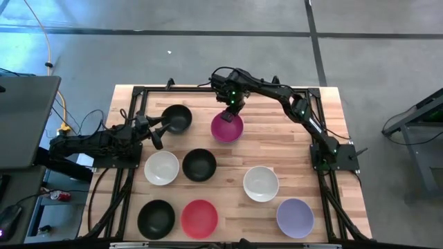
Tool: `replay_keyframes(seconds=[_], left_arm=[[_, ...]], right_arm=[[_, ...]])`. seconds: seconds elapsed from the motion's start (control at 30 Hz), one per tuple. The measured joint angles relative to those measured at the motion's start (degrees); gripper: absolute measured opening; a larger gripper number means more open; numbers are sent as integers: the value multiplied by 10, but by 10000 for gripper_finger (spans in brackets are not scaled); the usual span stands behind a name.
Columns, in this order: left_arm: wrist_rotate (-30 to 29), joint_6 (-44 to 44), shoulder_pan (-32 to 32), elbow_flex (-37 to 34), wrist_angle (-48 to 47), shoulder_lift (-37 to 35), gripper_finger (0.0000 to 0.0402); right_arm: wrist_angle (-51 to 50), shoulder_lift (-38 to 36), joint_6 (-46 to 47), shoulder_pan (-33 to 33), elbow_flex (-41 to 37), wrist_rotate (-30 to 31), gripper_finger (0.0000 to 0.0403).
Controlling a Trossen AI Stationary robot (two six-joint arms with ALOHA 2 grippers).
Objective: Nest bowls inside each other
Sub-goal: Stack the pink bowl on top of the blue bowl
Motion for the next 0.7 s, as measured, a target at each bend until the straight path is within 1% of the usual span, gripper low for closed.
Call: replay_keyframes(seconds=[0.13, 0.3, 0.4, 0.57, 0.63, 0.7], left_arm=[[0, 0, 0, 0, 0, 0, 197], [0, 0, 0, 0, 0, 0, 197], [0, 0, 0, 0, 0, 0, 197], [0, 3, 0, 0, -2, 0, 197], [0, 4, 0, 0, -4, 0, 197], [0, 5, 0, 0, -4, 0, 197]], right_arm=[[4, -5, -17, -1, 0, -25, 124], [4, -9, -25, -7, 1, -29, 122], [-1, -9, -25, -11, 1, -28, 95], [-2, -9, -33, -16, 1, -25, 29], [-2, -9, -35, -16, 1, -24, 13], [-2, -9, -37, -16, 1, -24, 8]])
